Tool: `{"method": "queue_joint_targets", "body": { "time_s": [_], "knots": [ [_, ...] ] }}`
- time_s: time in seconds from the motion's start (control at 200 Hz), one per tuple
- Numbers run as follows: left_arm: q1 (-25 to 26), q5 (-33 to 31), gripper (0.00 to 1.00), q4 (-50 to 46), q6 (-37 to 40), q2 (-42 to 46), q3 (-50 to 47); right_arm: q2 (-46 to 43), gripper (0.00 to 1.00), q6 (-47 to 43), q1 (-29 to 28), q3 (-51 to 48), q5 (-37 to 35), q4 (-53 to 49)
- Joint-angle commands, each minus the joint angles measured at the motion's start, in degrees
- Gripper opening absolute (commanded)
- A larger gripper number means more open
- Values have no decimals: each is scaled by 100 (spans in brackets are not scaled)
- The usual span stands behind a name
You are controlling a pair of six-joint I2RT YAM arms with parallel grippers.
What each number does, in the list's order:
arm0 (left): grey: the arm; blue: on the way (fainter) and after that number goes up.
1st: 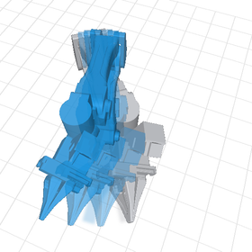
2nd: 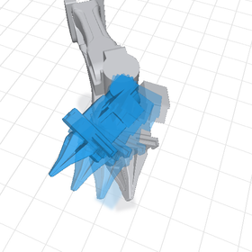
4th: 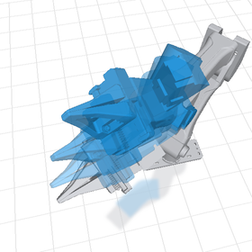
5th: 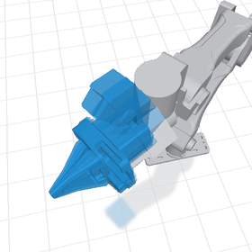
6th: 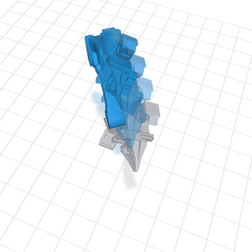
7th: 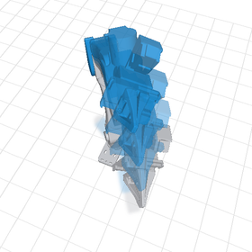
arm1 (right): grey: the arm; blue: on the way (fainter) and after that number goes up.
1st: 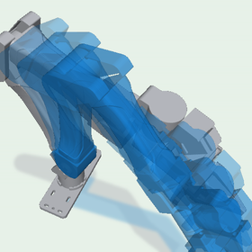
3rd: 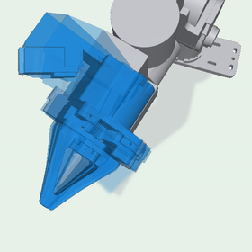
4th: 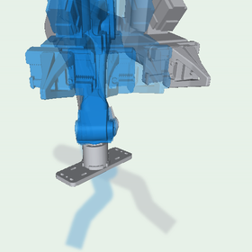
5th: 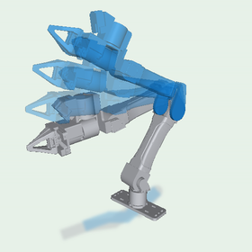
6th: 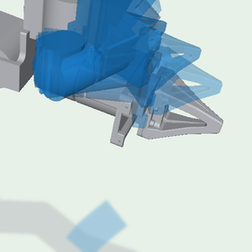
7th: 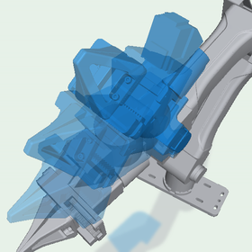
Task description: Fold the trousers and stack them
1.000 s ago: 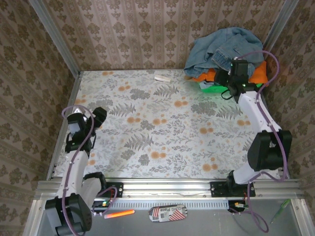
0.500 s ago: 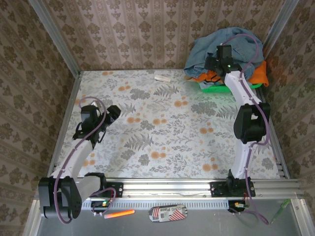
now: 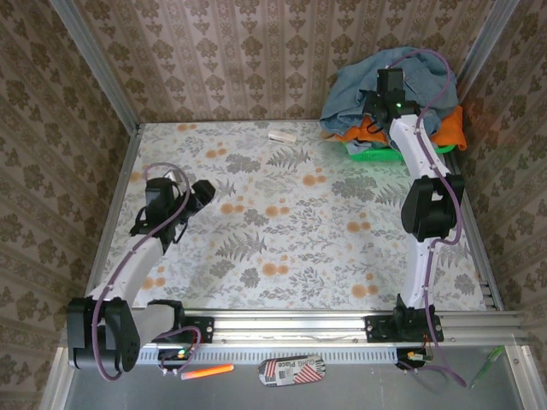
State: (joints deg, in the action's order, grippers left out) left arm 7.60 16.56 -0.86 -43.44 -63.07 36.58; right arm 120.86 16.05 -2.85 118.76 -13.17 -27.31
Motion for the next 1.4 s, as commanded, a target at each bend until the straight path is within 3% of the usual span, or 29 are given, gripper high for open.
{"method": "queue_joint_targets", "body": {
  "time_s": [0.0,0.22,0.465,0.76,0.95,1.08,1.19,1.395],
  "knots": [
    [117,135,76,58,177,-21,209,-887,0,-106,-449,15,359,239],
    [298,146,74,58,192,164,135,-1911,0,-608,-1009,-468,36,529],
    [403,121,73,-6,234,415,82,-2796,0,-893,-1577,-677,276,501],
    [488,10,73,-181,201,842,76,-3217,0,-864,-2405,-83,1135,138],
    [495,-196,73,-411,254,1340,40,-3378,0,-1052,-3250,313,1365,-33],
    [496,-292,73,-623,308,1563,78,-3475,0,-629,-3549,466,1958,-91],
    [489,-350,73,-736,314,1697,106,-3760,0,-55,-3555,-288,2226,-57],
    [479,-640,73,-1250,532,2022,205,-4369,0,714,-3538,-3345,2446,267]
  ]
}}
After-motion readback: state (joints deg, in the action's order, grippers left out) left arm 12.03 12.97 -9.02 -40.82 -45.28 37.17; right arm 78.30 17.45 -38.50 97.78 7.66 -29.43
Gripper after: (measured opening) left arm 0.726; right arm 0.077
